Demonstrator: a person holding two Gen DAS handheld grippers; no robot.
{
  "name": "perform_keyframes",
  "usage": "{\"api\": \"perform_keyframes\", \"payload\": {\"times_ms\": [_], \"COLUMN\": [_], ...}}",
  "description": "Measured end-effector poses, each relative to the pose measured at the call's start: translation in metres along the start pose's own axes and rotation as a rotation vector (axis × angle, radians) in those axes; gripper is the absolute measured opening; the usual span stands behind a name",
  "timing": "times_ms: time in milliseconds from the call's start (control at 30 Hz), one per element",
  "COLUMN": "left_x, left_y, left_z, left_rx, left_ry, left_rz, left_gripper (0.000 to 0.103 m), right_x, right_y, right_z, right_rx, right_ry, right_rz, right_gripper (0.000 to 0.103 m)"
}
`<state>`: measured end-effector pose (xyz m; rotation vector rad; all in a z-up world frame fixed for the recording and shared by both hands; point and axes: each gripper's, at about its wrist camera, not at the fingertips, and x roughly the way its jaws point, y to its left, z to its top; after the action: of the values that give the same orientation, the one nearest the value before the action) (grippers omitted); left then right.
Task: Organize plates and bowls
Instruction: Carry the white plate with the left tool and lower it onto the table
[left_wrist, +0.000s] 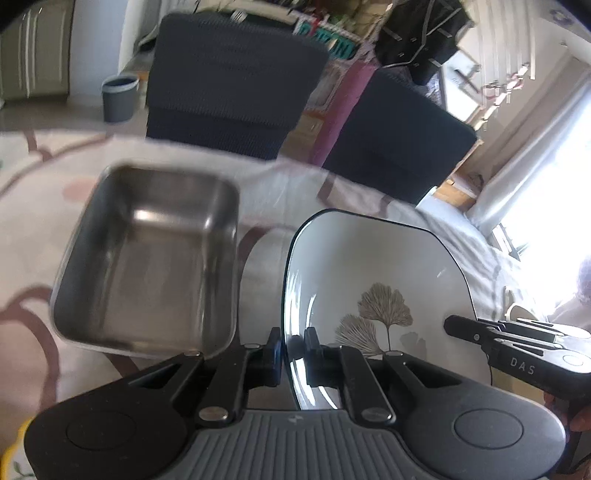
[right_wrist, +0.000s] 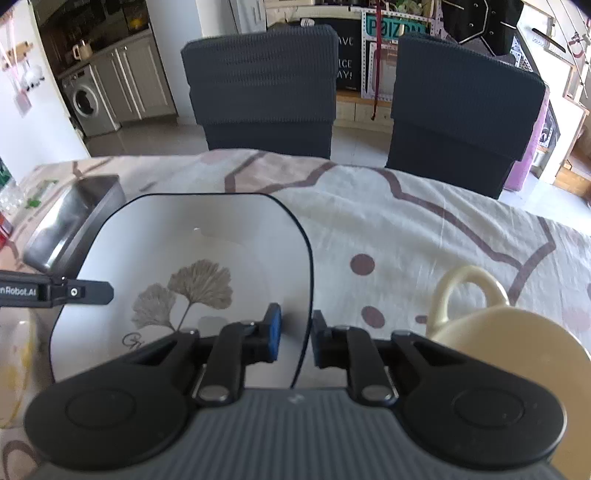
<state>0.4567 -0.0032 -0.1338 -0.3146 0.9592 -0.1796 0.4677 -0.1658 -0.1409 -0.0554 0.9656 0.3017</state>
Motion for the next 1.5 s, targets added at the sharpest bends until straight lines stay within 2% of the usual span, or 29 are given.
{"api": "perform_keyframes", "payload": {"times_ms": [167,400,567,800,967,1067,1233,1367,1500], "left_x": [-0.033,-0.109,-0.158,-0.214,-0.233,-0.236,-0.233,-0.229,-0.219], "left_y": [0.000,-0.013,-0.020,-0.020,-0.009,0.000,0.025,0.039,0.052], "left_z": [0.009,0.004,-0.017,-0.069,-0.106,-0.133,-0.165,-0.183,-0.193], "left_rx": [-0.019,0.031,0.071,0.124,0.143,0.143,0.104,0.101,0.076], "left_ry": [-0.040,-0.099,-0.116,-0.133,-0.122,-0.087,-0.010,0.046,0.098], "left_rz": [-0.033,-0.051,-0.055,-0.077,-0.099,-0.096,-0.098,-0.064,-0.053], "left_gripper": [0.011,0.011,0.011,0.010,0.008,0.008,0.008,0.008,0.009], "right_x": [-0.031,-0.099,-0.143,-0.187,-0.203,-0.203,-0.195,-0.175,-0.165], "right_y": [-0.002,0.016,0.033,0.053,0.066,0.074,0.094,0.107,0.121], "right_z": [0.002,-0.001,-0.023,-0.070,-0.106,-0.127,-0.158,-0.184,-0.196], "right_rx": [0.050,0.067,0.072,0.131,0.184,0.237,0.243,0.286,0.279], "right_ry": [-0.065,-0.162,-0.190,-0.200,-0.174,-0.131,-0.049,0.032,0.098], "right_rz": [0.038,0.083,0.111,0.144,0.165,0.159,0.150,0.163,0.181], "right_gripper": [0.017,0.014,0.014,0.014,0.014,0.014,0.014,0.014,0.014]}}
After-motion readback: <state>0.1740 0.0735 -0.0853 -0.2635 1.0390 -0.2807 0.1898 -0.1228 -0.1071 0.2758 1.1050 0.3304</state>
